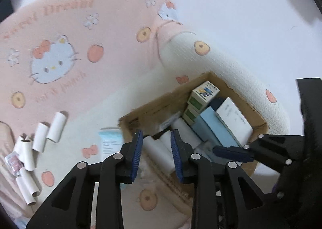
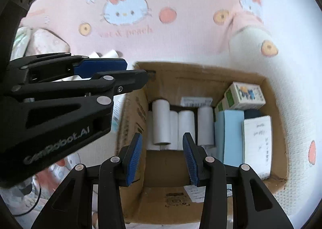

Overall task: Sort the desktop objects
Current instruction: 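Withdraw the left tool from the box back toward the tube pile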

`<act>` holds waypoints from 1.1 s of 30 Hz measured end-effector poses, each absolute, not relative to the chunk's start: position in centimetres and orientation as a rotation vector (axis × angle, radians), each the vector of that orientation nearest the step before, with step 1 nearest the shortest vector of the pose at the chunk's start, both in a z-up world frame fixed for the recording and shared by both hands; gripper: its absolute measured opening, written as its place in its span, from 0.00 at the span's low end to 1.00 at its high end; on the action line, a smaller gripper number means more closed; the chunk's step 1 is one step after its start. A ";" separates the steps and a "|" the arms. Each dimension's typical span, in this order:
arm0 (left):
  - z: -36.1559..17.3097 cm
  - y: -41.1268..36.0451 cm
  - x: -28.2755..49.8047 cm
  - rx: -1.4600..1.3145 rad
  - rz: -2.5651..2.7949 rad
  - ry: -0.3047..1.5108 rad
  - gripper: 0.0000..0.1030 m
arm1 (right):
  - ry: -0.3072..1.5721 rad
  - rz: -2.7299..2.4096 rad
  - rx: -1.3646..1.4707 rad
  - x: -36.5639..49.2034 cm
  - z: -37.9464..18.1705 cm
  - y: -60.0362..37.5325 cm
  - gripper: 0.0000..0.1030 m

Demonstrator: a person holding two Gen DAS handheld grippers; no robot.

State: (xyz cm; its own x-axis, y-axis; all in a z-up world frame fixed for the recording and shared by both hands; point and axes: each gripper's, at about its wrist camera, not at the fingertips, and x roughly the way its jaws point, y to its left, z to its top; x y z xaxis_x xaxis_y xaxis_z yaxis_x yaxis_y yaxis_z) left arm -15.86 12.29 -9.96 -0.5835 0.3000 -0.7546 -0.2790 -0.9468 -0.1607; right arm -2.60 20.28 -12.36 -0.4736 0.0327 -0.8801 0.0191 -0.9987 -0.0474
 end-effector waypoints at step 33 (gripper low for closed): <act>-14.4 -6.6 -6.8 -1.359 2.854 -0.491 0.23 | -0.461 2.867 -1.317 -1.4 -9.9 5.4 0.38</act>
State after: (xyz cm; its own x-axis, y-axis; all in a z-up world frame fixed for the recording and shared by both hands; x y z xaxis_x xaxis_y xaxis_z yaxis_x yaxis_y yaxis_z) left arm -6.79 -6.57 -14.45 -0.6379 0.0789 -0.7661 0.1817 -0.9512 -0.2493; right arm -1.38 5.39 -9.92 -0.6578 0.0772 -0.7492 0.1618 -0.9570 -0.2407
